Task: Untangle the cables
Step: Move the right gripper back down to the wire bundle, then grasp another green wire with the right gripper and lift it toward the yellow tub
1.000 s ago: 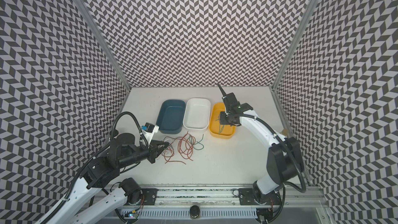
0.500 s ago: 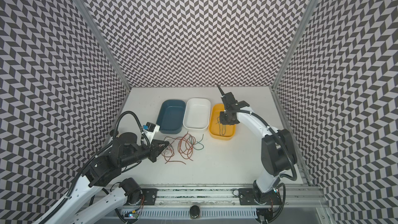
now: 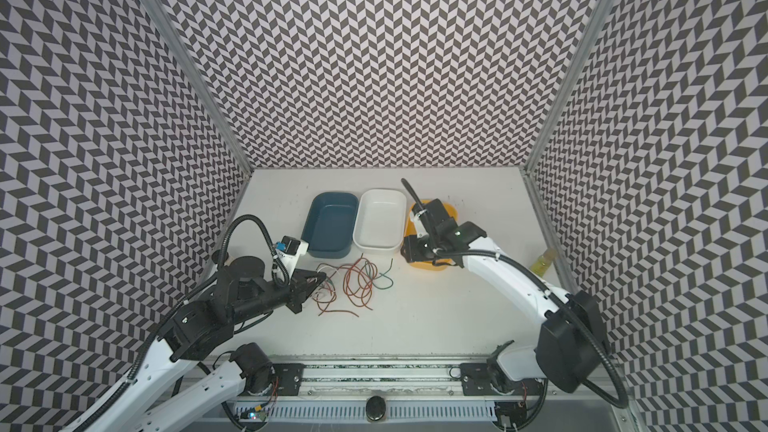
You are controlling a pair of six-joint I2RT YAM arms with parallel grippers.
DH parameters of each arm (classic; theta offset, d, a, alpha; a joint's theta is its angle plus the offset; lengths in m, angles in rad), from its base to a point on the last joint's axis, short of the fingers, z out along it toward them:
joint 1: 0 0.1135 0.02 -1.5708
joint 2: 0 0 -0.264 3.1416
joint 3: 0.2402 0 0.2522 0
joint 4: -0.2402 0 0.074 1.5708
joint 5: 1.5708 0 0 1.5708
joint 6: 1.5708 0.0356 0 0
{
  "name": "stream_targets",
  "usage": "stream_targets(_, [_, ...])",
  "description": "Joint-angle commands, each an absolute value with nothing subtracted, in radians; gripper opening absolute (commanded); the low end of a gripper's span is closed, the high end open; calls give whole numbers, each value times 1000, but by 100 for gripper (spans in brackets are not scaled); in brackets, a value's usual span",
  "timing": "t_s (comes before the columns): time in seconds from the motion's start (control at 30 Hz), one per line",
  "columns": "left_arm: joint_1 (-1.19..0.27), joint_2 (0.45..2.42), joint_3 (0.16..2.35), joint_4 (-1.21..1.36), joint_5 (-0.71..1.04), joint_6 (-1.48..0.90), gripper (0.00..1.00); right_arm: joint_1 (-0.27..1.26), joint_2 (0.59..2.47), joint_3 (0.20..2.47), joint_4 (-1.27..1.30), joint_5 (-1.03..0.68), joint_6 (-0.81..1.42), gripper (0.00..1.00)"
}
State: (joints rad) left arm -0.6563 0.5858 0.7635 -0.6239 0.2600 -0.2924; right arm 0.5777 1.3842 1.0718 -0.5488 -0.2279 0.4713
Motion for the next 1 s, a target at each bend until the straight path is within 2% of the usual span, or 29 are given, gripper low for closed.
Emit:
stream_targets(0.0, [-661, 584, 762, -620, 236, -276, 0, 629, 1358, 983, -376, -318, 624, 52])
stream_targets(0.2, [-660, 582, 761, -627, 214, -268, 0, 740, 1400, 948, -257, -290, 740, 55])
stream_targets(0.7, [-663, 591, 758, -629, 198, -259, 0, 747, 1541, 888, -74, -232, 933, 54])
stream_targets(0.83, [-663, 590, 759, -630, 196, -259, 0, 747, 1587, 909, -71, -218, 945, 52])
stream_targets(0.97, [-663, 589, 756, -630, 196, -258, 0, 746, 1637, 926, -60, -205, 953, 42])
